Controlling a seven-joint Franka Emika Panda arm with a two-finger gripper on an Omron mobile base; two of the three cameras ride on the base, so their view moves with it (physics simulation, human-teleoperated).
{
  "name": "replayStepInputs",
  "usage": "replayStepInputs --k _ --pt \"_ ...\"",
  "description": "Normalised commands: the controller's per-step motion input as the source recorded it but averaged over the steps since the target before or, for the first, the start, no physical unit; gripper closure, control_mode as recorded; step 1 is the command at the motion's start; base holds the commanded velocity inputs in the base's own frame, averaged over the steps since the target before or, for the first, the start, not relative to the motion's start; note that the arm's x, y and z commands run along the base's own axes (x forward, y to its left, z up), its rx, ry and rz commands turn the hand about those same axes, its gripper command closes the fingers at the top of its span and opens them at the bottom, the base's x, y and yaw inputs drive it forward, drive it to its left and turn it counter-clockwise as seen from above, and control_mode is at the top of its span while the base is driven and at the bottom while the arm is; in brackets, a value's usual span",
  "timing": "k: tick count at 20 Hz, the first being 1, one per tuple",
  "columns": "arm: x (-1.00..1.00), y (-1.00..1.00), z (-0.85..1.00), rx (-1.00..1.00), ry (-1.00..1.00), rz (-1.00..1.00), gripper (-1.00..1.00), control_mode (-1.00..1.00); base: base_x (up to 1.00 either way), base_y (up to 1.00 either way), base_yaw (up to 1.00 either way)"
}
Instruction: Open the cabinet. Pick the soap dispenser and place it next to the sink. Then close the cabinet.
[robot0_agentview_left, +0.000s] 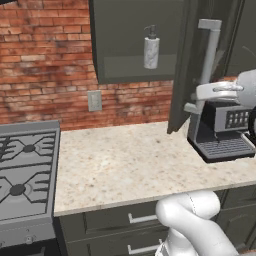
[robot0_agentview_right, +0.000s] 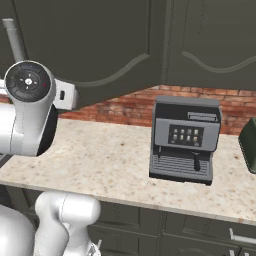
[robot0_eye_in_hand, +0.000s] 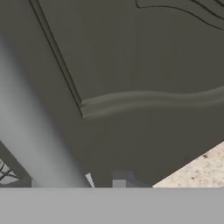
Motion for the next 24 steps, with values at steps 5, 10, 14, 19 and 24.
replayStepInputs --k 5,10,14,19,24 --pt "-0.03 -1.00 0.00 0.00 0.00 0.06 1.00 -1.00 0.00 0.00 0.00" --pt "-0.03 -0.99 -0.03 0.00 0.00 0.05 1.00 -1.00 0.00 0.00 0.00" --pt "0.04 -0.27 0.00 0.00 0.10 -0.01 -1.00 -1.00 0.00 0.00 0.00" --pt "0.00 0.00 0.00 0.00 0.05 0.00 -1.00 -1.00 0.00 0.00 0.00" --pt "-0.46 0.00 0.00 0.00 0.00 0.11 -1.00 -1.00 0.00 0.00 0.00"
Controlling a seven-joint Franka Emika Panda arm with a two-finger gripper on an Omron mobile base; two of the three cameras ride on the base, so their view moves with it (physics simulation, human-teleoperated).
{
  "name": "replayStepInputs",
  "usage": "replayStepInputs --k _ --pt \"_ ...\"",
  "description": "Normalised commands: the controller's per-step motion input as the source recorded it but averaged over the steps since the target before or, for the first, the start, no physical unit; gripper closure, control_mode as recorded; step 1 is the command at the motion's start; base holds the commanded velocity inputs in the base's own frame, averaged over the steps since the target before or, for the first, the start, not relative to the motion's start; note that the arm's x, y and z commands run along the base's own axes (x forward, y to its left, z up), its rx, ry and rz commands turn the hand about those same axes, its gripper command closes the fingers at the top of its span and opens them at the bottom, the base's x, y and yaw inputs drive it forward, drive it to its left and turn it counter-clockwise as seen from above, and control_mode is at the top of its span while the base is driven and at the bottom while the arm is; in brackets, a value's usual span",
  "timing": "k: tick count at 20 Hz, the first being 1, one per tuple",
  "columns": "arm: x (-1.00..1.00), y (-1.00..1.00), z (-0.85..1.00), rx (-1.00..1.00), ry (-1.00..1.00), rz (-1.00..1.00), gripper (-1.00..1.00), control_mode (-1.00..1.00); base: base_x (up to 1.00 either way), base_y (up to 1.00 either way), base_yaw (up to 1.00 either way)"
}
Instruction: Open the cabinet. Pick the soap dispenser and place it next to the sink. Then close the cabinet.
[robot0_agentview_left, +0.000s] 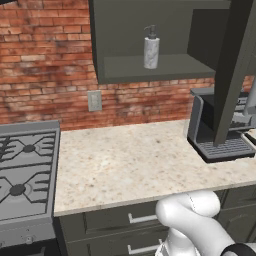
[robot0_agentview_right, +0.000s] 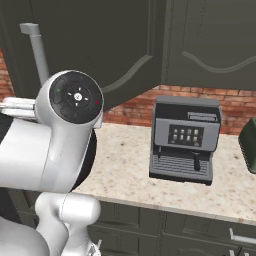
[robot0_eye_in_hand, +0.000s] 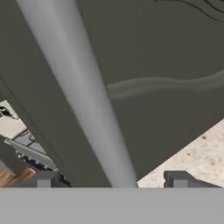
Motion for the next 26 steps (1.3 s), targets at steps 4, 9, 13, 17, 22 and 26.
replayStepInputs --k 4,9,13,17,22,26 --pt "-0.97 0.00 0.00 0.00 -0.09 0.08 -1.00 -1.00 0.00 0.00 0.00" --pt "-0.98 0.02 0.02 0.00 -0.14 0.07 -1.00 -1.00 0.00 0.00 0.00" --pt "-0.58 0.60 0.00 -0.03 0.00 0.00 -1.00 -1.00 0.00 0.00 0.00" --pt "-0.38 0.95 0.00 -0.06 0.00 0.00 -1.00 -1.00 0.00 0.00 0.00" --pt "-0.31 1.00 0.02 -0.01 -0.03 0.00 -1.00 -1.00 0.00 0.00 0.00" --pt "-0.42 0.77 0.28 0.00 -0.11 0.00 -1.00 -1.00 0.00 0.00 0.00"
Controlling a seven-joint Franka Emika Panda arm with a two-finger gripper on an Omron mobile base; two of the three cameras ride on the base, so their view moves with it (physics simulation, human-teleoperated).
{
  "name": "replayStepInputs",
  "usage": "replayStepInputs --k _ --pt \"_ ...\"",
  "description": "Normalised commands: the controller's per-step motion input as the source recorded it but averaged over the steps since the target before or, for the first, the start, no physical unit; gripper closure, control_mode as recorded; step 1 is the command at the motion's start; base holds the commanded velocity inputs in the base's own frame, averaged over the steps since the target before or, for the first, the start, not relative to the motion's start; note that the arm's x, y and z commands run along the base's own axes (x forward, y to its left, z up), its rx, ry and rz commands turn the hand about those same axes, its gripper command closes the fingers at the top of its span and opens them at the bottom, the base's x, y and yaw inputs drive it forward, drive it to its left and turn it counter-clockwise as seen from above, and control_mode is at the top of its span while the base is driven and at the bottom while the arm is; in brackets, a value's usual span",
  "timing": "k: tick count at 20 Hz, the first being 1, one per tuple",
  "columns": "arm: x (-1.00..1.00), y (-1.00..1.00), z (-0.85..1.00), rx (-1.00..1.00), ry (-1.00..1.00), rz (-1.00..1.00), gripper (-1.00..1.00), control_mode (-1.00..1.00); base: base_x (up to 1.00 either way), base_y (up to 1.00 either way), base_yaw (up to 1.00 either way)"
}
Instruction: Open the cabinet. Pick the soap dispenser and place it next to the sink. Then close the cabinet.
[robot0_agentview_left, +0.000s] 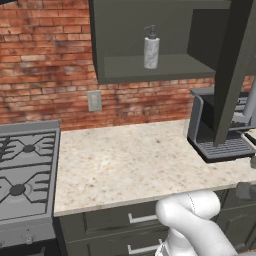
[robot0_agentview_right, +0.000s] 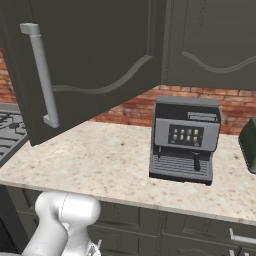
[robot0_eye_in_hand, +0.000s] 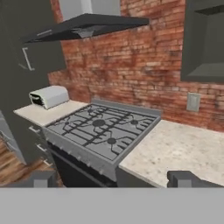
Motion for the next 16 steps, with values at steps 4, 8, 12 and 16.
replayStepInputs --k 4,8,12,16 --pt "-0.11 0.60 0.08 -0.14 -0.20 -0.02 -1.00 -1.00 0.00 0.00 0.00" --pt "0.00 0.57 0.00 -0.26 -0.18 -0.03 -1.00 -1.00 0.00 0.00 0.00" --pt "0.00 0.11 0.00 -0.29 -0.18 -0.10 -1.00 -1.00 0.00 0.00 0.00" --pt "0.13 0.00 0.00 -0.31 -0.14 -0.15 -1.00 -1.00 0.00 0.00 0.00"
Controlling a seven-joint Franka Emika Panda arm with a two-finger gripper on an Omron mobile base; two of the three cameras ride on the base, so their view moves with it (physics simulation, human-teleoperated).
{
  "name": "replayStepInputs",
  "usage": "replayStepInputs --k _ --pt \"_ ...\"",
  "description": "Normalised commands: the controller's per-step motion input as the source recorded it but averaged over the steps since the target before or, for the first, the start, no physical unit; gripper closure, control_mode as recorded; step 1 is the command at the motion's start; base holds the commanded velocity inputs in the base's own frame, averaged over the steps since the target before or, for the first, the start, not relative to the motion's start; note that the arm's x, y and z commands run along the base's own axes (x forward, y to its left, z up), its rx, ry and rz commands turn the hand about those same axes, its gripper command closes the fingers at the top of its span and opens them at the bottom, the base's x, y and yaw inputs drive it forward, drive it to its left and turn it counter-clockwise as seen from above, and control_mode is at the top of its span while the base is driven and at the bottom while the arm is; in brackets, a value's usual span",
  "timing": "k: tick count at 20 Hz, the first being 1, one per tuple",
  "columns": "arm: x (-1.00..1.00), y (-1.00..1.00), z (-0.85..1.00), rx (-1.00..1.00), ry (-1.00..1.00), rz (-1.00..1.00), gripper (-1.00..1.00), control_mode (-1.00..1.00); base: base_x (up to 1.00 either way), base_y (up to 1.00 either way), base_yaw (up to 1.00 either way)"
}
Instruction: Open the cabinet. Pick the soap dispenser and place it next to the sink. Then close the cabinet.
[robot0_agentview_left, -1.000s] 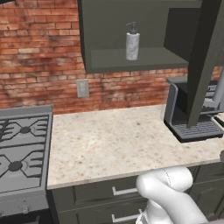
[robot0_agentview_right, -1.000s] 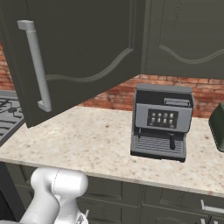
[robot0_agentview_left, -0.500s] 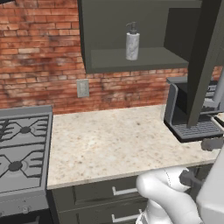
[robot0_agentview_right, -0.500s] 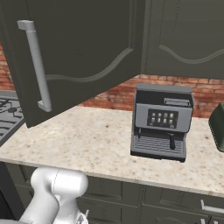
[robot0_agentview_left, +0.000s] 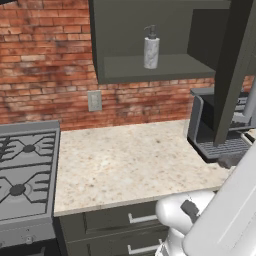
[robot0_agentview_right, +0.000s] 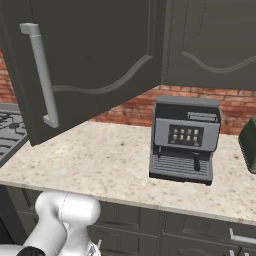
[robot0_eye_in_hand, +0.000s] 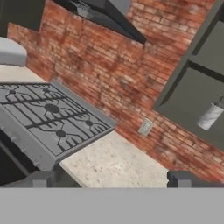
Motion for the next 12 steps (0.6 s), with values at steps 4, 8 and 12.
replayStepInputs --k 4,8,12 --pt "0.10 0.00 0.00 -0.28 -0.13 -0.19 -1.00 -1.00 0.00 0.00 0.00" --pt "0.06 -0.05 0.03 -0.25 -0.04 -0.24 -1.00 -1.00 0.00 0.00 0.00" --pt "0.19 -0.19 0.01 -0.21 0.03 -0.31 -1.00 -1.00 0.00 0.00 0.00"
